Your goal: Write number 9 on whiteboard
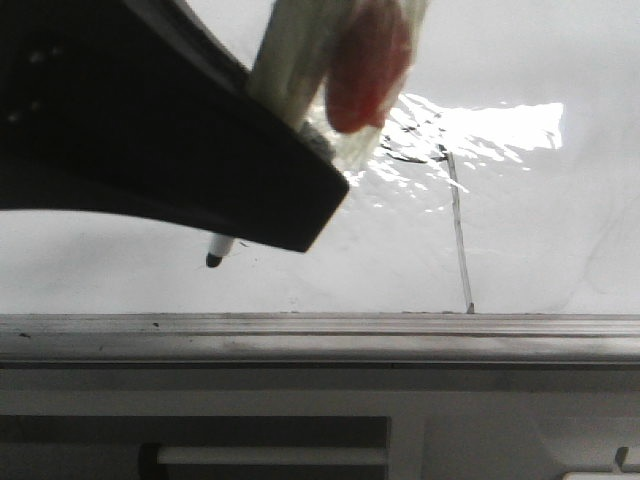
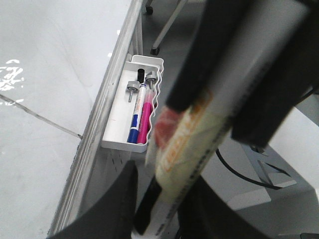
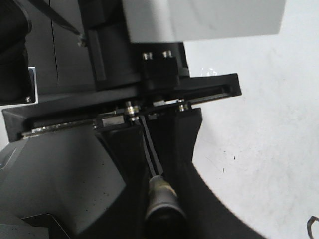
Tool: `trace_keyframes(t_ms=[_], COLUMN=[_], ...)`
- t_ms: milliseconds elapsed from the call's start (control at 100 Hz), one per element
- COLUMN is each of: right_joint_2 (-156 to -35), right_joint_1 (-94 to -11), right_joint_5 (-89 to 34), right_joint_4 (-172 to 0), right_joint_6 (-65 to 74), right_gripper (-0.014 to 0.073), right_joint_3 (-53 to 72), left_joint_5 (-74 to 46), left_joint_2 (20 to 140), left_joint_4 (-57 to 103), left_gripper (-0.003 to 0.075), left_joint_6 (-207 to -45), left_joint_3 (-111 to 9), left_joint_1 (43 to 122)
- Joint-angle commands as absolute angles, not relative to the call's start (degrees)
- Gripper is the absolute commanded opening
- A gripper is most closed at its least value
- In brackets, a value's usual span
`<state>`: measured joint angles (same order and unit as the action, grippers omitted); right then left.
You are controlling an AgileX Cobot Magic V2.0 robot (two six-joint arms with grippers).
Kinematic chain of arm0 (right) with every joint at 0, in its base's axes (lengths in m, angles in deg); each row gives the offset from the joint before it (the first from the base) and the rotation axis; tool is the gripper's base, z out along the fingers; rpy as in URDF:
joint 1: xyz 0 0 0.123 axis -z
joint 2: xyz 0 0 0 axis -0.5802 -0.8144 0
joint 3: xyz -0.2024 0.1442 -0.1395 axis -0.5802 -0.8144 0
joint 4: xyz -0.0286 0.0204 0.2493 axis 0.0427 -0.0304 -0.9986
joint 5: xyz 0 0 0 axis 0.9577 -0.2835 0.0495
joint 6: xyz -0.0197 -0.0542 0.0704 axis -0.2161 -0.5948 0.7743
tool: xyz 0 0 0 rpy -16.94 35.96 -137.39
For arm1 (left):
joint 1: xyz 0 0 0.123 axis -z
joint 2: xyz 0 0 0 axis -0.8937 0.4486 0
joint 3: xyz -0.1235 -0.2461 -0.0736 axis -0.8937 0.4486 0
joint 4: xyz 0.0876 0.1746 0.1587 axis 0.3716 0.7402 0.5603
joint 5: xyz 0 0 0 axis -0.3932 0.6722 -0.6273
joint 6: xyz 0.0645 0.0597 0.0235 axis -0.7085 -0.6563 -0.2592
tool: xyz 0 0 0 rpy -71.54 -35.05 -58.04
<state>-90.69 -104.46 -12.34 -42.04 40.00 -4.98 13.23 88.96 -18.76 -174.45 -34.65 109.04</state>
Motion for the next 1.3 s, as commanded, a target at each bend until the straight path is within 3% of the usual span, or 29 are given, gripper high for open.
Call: trace_keyframes(t_ms=[0,180,250,320,490,560,650,690,740,840,870,1100,1290], right_joint_2=[-90.4,-90.4,-90.4,-90.4,-89.1,-87.4,-84.6,-83.2,-81.6,-78.9,-78.0,-74.7,-74.2], right_joint_1=[-104.5,-104.5,-104.5,-104.5,-104.5,-104.4,-104.4,-104.4,-104.4,-104.4,-104.4,-104.4,-104.4], right_joint_5=[-12.6,-12.2,-11.9,-11.8,-12.0,-11.4,-11.3,-11.2,-10.6,-7.3,-6.0,7.3,10.0], right_joint_4=[-40.5,-40.5,-40.5,-40.4,-37.0,-35.3,-32.9,-31.9,-30.0,-26.7,-26.4,-22.3,-21.0], right_joint_6=[39.4,39.4,39.5,39.5,39.9,39.9,40.1,40.6,41.8,43.7,43.7,49.7,51.1], right_gripper=[-0.0069,-0.0064,-0.0015,0.0093,0.0468,0.0526,0.0493,0.0437,0.0326,-0.0008,-0.0066,-0.0058,-0.0058], right_joint_3=[-3.1,-3.1,-3.1,-3.1,-2.8,-1.6,0.0,0.7,1.2,1.4,1.4,1.4,1.4], left_joint_5=[13.0,13.7,13.7,13.7,13.7,13.7,13.5,12.5,10.2,0.8,-3.8,-32.5,-40.3], left_joint_2=[88.1,88.1,88.1,88.1,88.1,88.1,88.1,88.1,88.1,88.1,88.1,88.4,92.8], left_joint_4=[-24.3,-24.3,-24.3,-24.3,-24.6,-24.9,-25.6,-26.4,-29.0,-34.0,-34.6,-40.3,-45.4], left_gripper=[-0.002,-0.002,-0.002,-0.002,-0.002,-0.002,-0.002,-0.002,-0.002,-0.0021,-0.0021,-0.0021,-0.0021], left_joint_6=[-172.3,-172.2,-172.2,-172.2,-172.2,-172.2,-171.7,-171.7,-171.6,-167.9,-166.2,-156.7,-157.1], left_joint_3=[-36.5,-36.1,-35.1,-34.2,-33.6,-33.6,-33.6,-33.6,-33.6,-33.6,-33.6,-33.6,-33.9], left_joint_1=[109.4,109.4,109.4,109.4,109.4,109.4,109.4,109.4,109.4,109.6,110.1,118.1,123.9])
